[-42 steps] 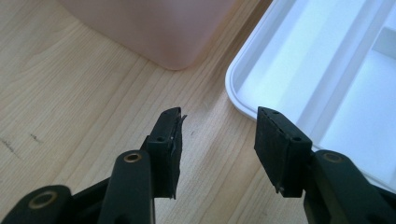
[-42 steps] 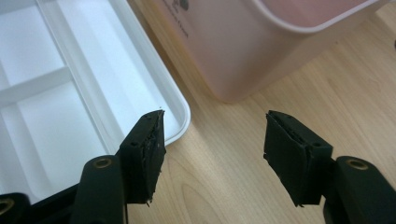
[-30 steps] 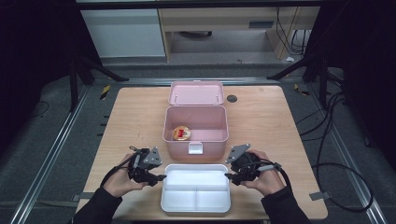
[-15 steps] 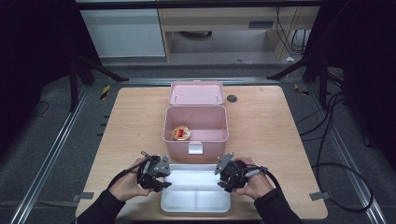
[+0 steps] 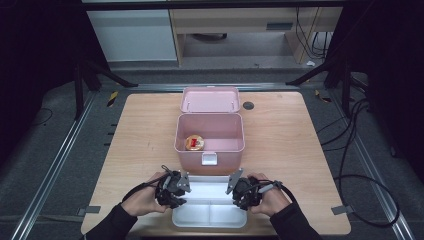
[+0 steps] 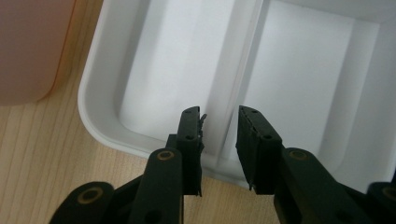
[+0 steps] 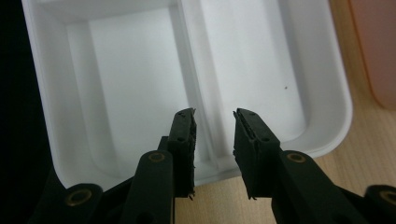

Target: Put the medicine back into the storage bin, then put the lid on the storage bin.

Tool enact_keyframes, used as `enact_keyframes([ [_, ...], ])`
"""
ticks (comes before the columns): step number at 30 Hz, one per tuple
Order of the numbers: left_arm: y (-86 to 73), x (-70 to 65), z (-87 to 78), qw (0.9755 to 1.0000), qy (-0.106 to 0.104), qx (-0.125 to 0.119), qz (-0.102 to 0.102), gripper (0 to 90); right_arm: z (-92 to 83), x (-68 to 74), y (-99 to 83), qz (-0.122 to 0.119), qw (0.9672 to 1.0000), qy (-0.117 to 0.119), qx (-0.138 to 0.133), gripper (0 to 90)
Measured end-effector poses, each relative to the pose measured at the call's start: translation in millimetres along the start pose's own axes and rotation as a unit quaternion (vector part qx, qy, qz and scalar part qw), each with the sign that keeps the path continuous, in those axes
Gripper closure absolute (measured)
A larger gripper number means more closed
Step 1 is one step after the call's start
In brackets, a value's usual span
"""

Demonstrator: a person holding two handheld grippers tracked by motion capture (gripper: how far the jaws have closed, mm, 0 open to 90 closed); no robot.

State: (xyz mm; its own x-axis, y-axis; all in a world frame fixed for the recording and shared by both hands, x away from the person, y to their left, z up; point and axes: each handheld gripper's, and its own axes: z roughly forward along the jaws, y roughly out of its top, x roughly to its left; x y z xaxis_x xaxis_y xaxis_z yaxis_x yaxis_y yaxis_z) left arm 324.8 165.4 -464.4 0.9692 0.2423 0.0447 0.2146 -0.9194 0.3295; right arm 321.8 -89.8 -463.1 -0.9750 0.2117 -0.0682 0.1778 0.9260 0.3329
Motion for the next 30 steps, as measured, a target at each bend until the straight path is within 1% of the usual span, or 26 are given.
enact_keyframes([
  [1, 1.4, 0.8, 2.5, 1.0000, -0.001, 0.007, 0.001, 72.1, 1.3, 0.0, -0.4, -0.003, 1.0000, 0.000, 0.006, 70.1],
  [2, 2.1, 1.0, 3.7, 0.9999, -0.001, 0.010, 0.002, 72.7, 2.5, -0.1, -0.6, -0.005, 1.0000, 0.002, 0.006, 70.4],
  [5, 3.6, 0.8, 6.9, 0.9998, -0.005, 0.019, 0.006, 74.8, 5.1, -0.7, -0.2, -0.002, 0.9999, 0.009, 0.009, 73.4],
  [6, 4.3, 1.4, 7.5, 0.9996, -0.006, 0.026, 0.012, 75.4, 6.1, -1.2, 0.3, -0.003, 0.9999, 0.010, 0.012, 74.4],
  [7, 4.8, 1.6, 8.5, 0.9995, -0.007, 0.029, 0.014, 75.9, 7.3, -1.2, 1.0, -0.004, 0.9998, 0.012, 0.016, 75.1],
  [8, 5.3, 1.2, 9.7, 0.9995, -0.009, 0.029, 0.012, 76.3, 8.5, -1.1, 1.8, -0.005, 0.9997, 0.014, 0.019, 75.6],
  [9, 5.6, 1.5, 10.3, 0.9992, -0.010, 0.034, 0.016, 77.0, 9.8, -1.1, 2.4, -0.008, 0.9996, 0.016, 0.024, 76.1],
  [10, 5.6, 1.5, 10.3, 0.9992, -0.010, 0.034, 0.016, 77.8, 9.8, -1.1, 2.4, -0.008, 0.9996, 0.016, 0.024, 76.1],
  [11, 5.9, 2.1, 11.7, 0.9990, -0.015, 0.038, 0.017, 78.8, 12.5, -1.8, 2.8, -0.014, 0.9994, 0.019, 0.026, 77.6],
  [15, 5.7, 4.3, 12.8, 0.9988, -0.024, 0.039, 0.015, 82.3, 14.6, -2.2, 3.5, -0.012, 0.9992, 0.022, 0.031, 81.6],
  [17, 5.9, 4.3, 12.7, 0.9987, -0.025, 0.040, 0.020, 82.9, 14.7, -3.5, 2.9, -0.009, 0.9993, 0.023, 0.028, 84.6],
  [22, 6.9, 3.8, 12.0, 0.9982, -0.030, 0.044, 0.029, 84.5, 14.7, -5.5, 3.4, -0.010, 0.9990, 0.030, 0.031, 85.4],
  [23, 6.9, 3.8, 11.2, 0.9978, -0.036, 0.045, 0.032, 85.0, 14.6, -5.7, 3.6, -0.010, 0.9989, 0.031, 0.032, 85.4],
  [25, 7.0, 3.4, 9.5, 0.9976, -0.040, 0.045, 0.033, 85.6, 13.8, -6.0, 4.0, -0.011, 0.9988, 0.036, 0.033, 85.7],
  [30, 8.4, 0.9, 3.9, 0.9967, -0.049, 0.047, 0.044, 86.4, 10.7, -3.5, 6.4, -0.024, 0.9981, 0.041, 0.039, 86.4],
])
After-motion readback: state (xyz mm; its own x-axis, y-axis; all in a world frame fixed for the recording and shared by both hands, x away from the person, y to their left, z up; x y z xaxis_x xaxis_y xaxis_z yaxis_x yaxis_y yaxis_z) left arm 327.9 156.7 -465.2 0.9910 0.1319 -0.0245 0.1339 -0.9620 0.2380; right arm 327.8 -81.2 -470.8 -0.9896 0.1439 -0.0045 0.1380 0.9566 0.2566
